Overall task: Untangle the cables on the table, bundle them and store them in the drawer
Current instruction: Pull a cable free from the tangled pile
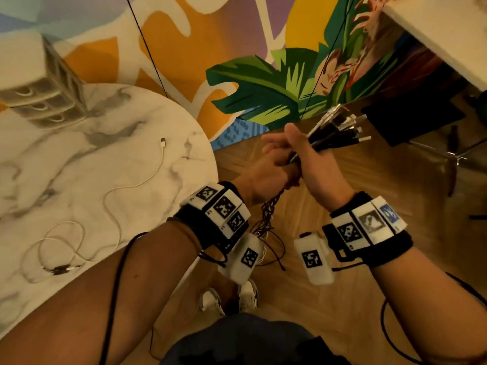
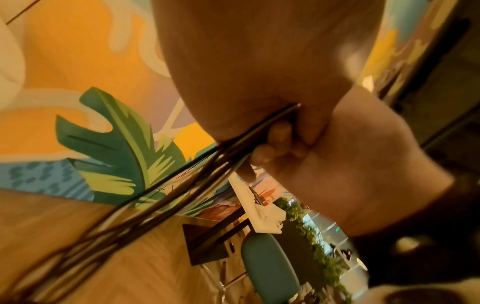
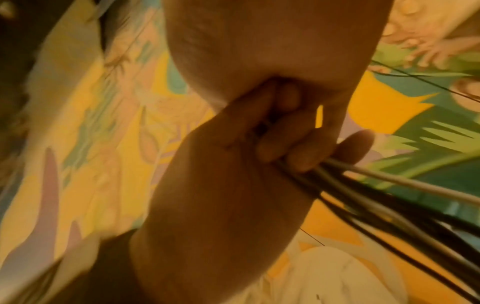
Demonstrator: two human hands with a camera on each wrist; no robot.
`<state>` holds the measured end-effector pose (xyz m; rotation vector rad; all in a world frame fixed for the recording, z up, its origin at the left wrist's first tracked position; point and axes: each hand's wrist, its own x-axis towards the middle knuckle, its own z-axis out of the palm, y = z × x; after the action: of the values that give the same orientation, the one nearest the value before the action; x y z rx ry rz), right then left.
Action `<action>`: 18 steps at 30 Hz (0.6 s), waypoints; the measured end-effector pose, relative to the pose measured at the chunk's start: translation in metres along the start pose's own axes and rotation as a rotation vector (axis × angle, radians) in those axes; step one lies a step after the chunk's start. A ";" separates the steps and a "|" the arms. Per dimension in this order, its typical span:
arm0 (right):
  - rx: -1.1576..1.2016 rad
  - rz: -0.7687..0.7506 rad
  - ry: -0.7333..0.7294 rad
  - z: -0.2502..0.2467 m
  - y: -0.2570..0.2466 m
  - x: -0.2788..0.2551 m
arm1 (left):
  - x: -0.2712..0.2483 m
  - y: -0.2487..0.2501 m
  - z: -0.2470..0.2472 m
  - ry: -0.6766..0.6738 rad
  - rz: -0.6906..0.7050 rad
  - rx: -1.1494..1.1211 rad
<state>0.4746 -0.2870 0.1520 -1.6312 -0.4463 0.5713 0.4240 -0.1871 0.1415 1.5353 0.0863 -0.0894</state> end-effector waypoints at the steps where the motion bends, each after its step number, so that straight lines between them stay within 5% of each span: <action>1: 0.108 0.014 -0.091 -0.003 0.000 0.000 | -0.002 0.004 -0.001 0.041 -0.018 -0.020; 4: 0.217 0.068 -0.357 0.000 0.024 -0.005 | -0.004 0.012 -0.012 0.104 -0.091 -0.118; 6: -0.032 0.074 -0.427 0.012 0.053 -0.011 | -0.004 0.023 -0.019 0.127 -0.099 -0.136; 12: -0.291 0.310 -0.136 0.024 0.135 0.004 | -0.009 0.071 -0.036 0.214 0.160 0.857; 18: -0.568 0.680 -0.124 0.000 0.207 -0.007 | -0.017 0.119 -0.075 0.356 0.331 1.267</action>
<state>0.4616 -0.3192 -0.0518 -2.3179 -0.1277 1.1284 0.4205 -0.1085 0.2593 2.7934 0.0537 0.4879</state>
